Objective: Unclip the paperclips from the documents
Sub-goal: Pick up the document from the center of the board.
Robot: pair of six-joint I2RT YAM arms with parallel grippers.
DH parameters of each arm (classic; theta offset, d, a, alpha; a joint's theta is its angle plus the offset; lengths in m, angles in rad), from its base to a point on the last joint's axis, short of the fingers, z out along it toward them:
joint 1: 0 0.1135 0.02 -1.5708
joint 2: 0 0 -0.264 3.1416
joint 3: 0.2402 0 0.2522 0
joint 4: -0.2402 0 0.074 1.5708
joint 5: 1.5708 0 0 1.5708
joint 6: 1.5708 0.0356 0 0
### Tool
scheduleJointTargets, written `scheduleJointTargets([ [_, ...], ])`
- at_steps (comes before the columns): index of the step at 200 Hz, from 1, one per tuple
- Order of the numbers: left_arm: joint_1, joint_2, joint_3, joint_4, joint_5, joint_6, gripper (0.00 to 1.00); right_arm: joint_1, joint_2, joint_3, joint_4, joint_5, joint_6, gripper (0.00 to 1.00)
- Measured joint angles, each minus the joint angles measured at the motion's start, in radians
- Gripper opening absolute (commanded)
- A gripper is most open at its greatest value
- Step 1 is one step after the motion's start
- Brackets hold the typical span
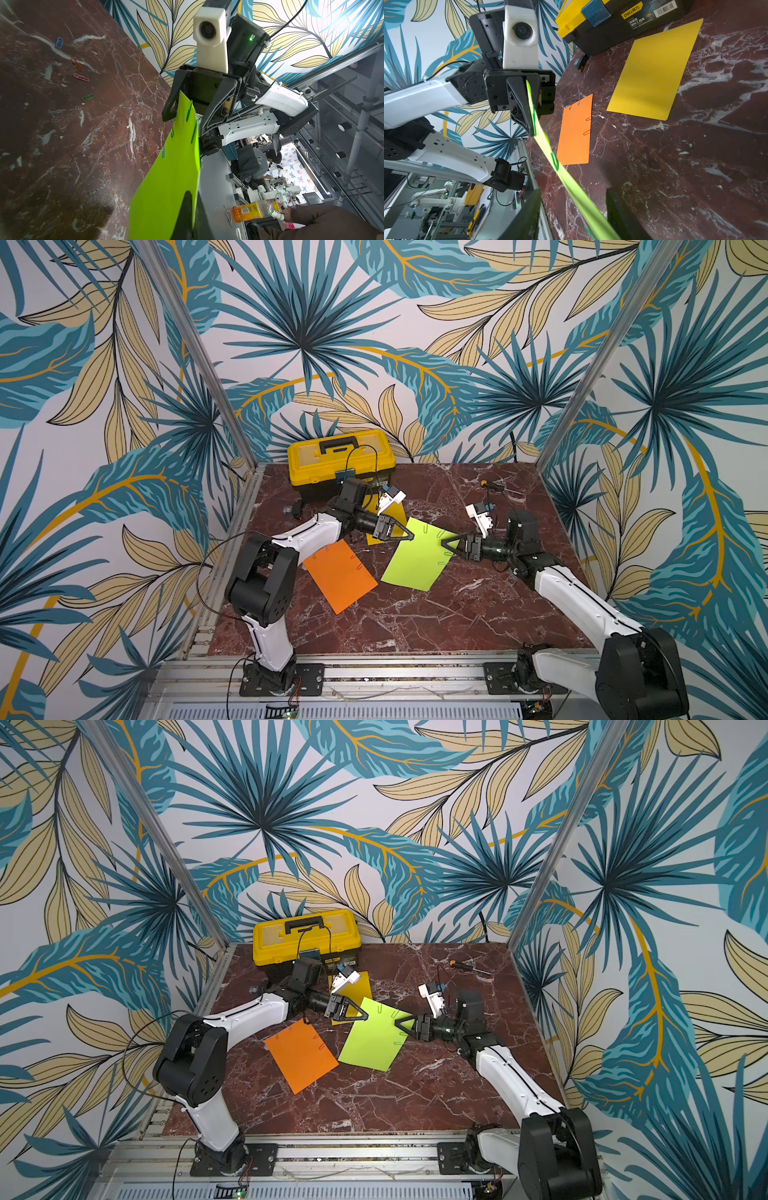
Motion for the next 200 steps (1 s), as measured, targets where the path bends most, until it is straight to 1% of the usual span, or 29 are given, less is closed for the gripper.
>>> scheduleJointTargets([
  [18,0.01,0.0,0.0,0.0,0.0,0.0,0.0,0.0,-0.015,0.0,0.0,-0.003,-0.002,0.38],
  [44,0.013,0.0,0.0,0.0,0.0,0.0,0.0,0.0,-0.021,0.0,-0.002,-0.006,0.0,0.22],
  [62,0.014,0.0,0.0,0.0,0.0,0.0,0.0,0.0,-0.021,0.0,-0.003,-0.006,0.001,0.15],
  [87,0.014,0.0,0.0,0.0,0.0,0.0,0.0,0.0,-0.021,0.0,-0.007,-0.006,-0.002,0.0],
  [113,0.014,0.0,0.0,0.0,0.0,0.0,0.0,0.0,-0.021,0.0,-0.013,-0.006,0.0,0.0],
  [141,0.01,0.0,0.0,0.0,0.001,-0.005,0.11,0.0,-0.02,0.0,-0.017,-0.006,0.0,0.0],
  [174,-0.01,0.0,0.001,0.0,0.001,-0.013,0.16,0.0,-0.013,0.001,-0.029,-0.006,0.0,0.0],
  [200,-0.037,0.0,0.017,0.0,0.0,-0.014,0.17,0.0,-0.008,0.008,-0.035,-0.006,-0.001,0.0],
])
